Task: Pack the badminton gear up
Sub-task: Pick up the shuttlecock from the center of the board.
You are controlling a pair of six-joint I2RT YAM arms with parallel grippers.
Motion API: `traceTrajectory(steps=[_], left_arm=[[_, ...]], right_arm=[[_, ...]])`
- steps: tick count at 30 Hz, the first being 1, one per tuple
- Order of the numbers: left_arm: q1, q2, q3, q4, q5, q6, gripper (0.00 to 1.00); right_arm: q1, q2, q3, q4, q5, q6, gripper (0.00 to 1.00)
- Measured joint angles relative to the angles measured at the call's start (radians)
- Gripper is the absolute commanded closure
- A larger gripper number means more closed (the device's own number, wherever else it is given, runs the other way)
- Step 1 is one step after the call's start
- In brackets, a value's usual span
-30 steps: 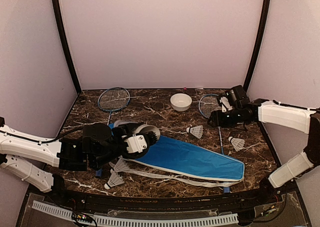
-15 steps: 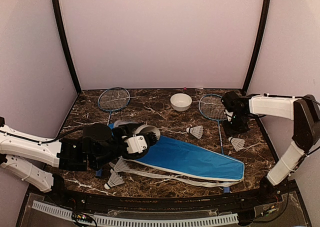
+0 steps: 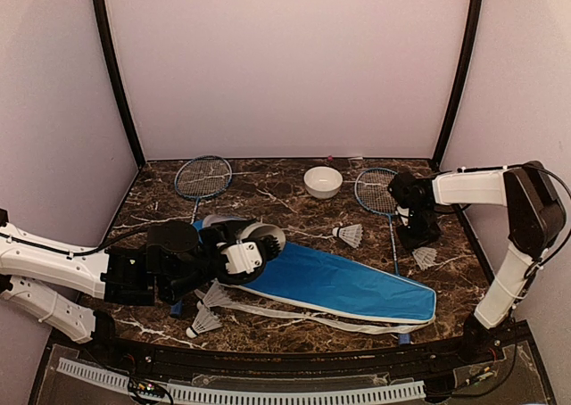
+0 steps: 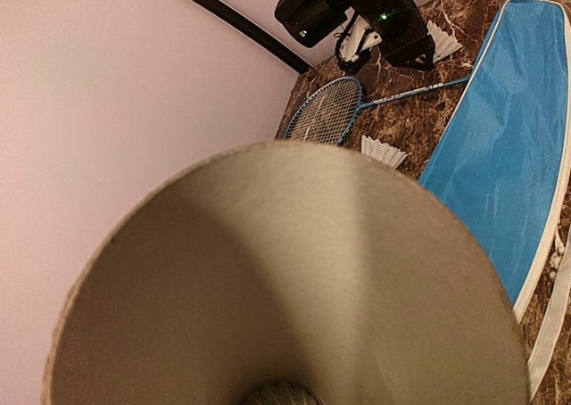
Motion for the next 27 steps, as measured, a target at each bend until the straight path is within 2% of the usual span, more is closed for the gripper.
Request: traceTrajectory(steps=[9, 20, 27], left_arm=[[-0.001, -0.003, -0.005, 0.000, -0.001, 0.002, 0.54], [-0.003, -0.003, -0.005, 0.000, -0.003, 0.004, 0.54], [-0.005, -0.009, -0.005, 0.000, -0.011, -0.004, 0.54]], right_arm=[[0.001, 0.043, 0.000, 0.006, 0.004, -0.003, 0.75], [0.000, 0.030, -0.002, 0.030, 0.000, 0.011, 0.77], [0.001, -0.124, -0.027, 0.102, -0.032, 0.038, 0.78]])
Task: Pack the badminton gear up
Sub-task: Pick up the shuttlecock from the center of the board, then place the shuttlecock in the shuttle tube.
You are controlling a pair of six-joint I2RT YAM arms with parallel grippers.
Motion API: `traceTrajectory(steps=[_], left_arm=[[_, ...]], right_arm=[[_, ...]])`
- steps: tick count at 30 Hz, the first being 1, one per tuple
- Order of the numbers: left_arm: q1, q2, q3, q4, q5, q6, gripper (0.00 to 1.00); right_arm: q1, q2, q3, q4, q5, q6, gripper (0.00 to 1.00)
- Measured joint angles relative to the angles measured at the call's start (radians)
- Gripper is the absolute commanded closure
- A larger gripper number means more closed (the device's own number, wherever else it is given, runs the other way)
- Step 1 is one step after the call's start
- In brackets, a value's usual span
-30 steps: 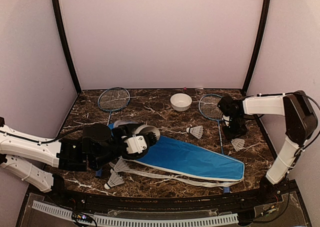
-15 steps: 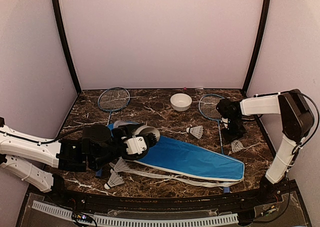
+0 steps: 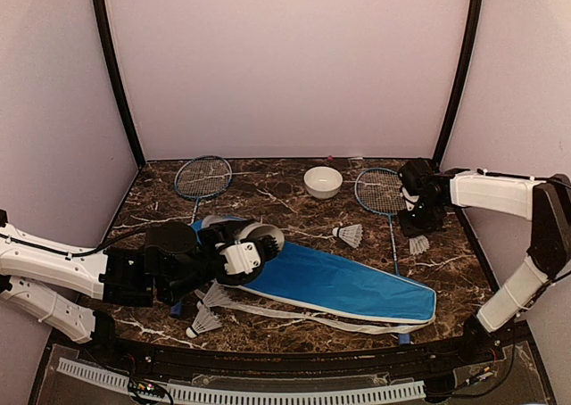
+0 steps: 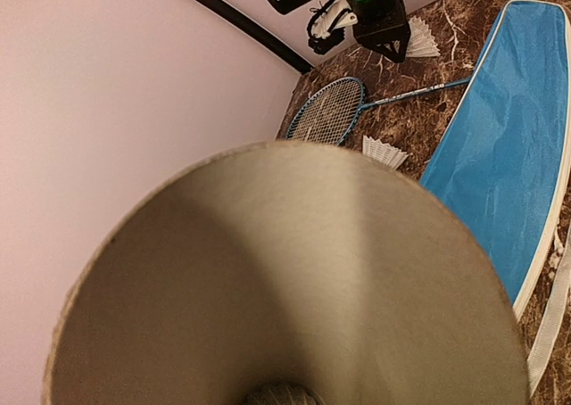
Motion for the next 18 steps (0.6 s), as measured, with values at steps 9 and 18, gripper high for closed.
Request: traceTrajectory(steps=[9, 18], left_arm=[[0.009, 0.004, 0.011, -0.001, -0.002, -0.013, 0.54], [0.073, 0.013, 0.101, -0.068, 0.042, -0.063, 0.54]], right_arm=[[0.000, -0.290, -0.123, 0.161, -0.132, 0.050, 0.79], [0.049, -0.488, -0.196, 0.430, -0.331, 0.137, 0.80]])
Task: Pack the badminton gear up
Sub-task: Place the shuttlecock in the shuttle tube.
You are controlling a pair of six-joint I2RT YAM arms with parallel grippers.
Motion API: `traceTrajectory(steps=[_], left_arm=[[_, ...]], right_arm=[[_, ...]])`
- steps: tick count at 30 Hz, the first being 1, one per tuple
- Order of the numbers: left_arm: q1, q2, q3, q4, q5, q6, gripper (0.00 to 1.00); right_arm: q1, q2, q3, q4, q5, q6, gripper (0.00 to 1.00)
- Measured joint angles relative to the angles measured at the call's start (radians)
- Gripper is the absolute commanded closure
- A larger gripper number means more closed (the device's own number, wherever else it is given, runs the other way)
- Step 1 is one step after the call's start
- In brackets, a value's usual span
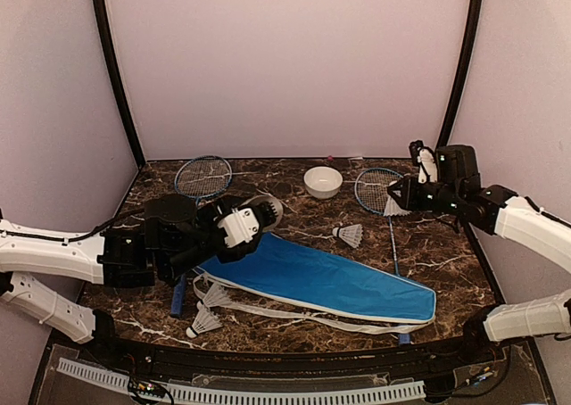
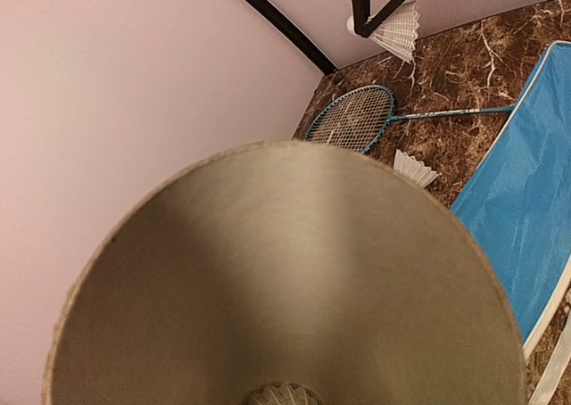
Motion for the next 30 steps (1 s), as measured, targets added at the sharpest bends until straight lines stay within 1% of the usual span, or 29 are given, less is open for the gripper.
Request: traceTrajectory(steps=[5, 10, 15, 16, 20, 26, 30], left_arm=[[0.025, 0.019, 0.075, -0.016, 0.007, 0.013, 0.54], [0.066, 0.079, 0.210, -0.050, 0.027, 0.017, 0.55], [0.088, 0.115, 0.366, -0.164, 0.068, -0.036, 0.57], [0.089, 0.120, 0.405, -0.202, 0.090, -0.062, 0.57], [0.103, 0.122, 0.483, -0.303, 0.185, -0.161, 0.57], [0.170, 0.121, 0.498, -0.411, 0.386, -0.308, 0.58], [0.224, 0.122, 0.496, -0.439, 0.524, -0.370, 0.58]], right_arm=[[0.071, 0.011, 0.012, 0.106, -0.048, 0.031, 0.81], [0.117, 0.076, 0.080, 0.166, -0.072, 0.036, 0.81], [0.143, 0.100, 0.141, 0.186, -0.089, 0.036, 0.80], [0.147, 0.100, 0.154, 0.187, -0.091, 0.037, 0.80], [0.170, 0.094, 0.206, 0.195, -0.099, 0.044, 0.81], [0.222, 0.094, 0.316, 0.205, -0.114, 0.060, 0.81], [0.268, 0.096, 0.388, 0.246, -0.128, 0.076, 0.81]])
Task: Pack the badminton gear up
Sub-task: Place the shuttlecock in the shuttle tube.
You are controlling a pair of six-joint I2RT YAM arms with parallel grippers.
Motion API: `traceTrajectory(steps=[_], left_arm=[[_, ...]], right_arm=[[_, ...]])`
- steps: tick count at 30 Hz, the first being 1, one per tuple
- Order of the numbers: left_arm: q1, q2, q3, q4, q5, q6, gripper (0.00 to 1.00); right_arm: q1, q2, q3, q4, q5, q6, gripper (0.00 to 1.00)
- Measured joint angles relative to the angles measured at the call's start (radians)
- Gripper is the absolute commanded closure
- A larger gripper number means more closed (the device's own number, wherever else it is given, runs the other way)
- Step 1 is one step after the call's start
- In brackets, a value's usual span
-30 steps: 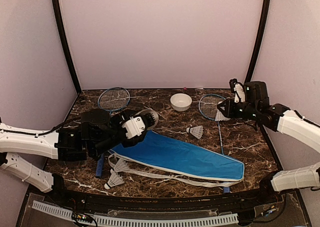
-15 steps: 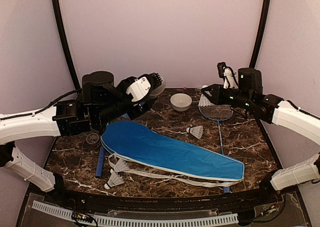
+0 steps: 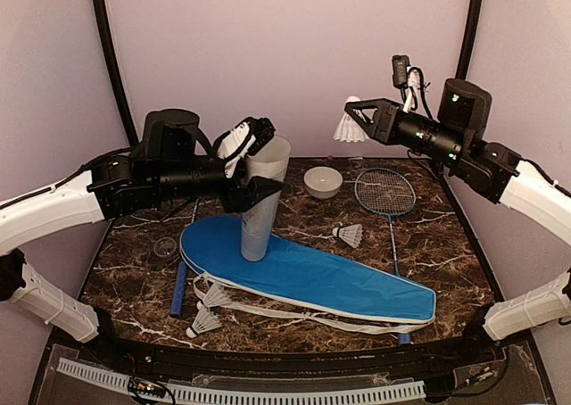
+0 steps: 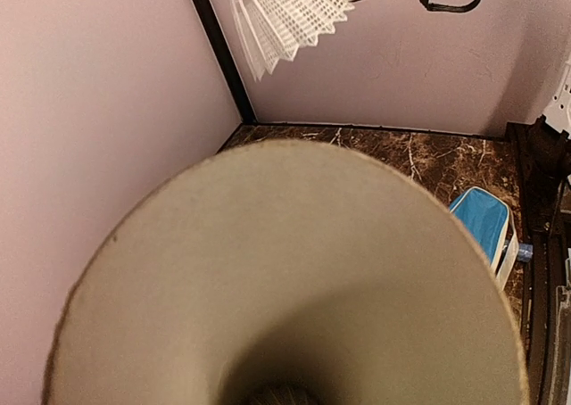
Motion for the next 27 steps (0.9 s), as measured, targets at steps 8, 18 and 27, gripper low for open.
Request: traceTrajectory(steps=[8, 18, 27], left_arm=[[0.053, 0.029, -0.006, 0.015, 0.109, -0.050, 0.55], [0.078, 0.045, -0.006, 0.052, 0.134, -0.072, 0.55], [0.085, 0.051, -0.006, 0.066, 0.136, -0.081, 0.52]], right_arm=[[0.128, 0.064, 0.092, 0.088, -0.009, 0.030, 0.81], [0.257, 0.194, 0.185, 0.122, 0.010, 0.026, 0.81], [0.288, 0.236, 0.231, 0.130, 0.045, 0.025, 0.80]])
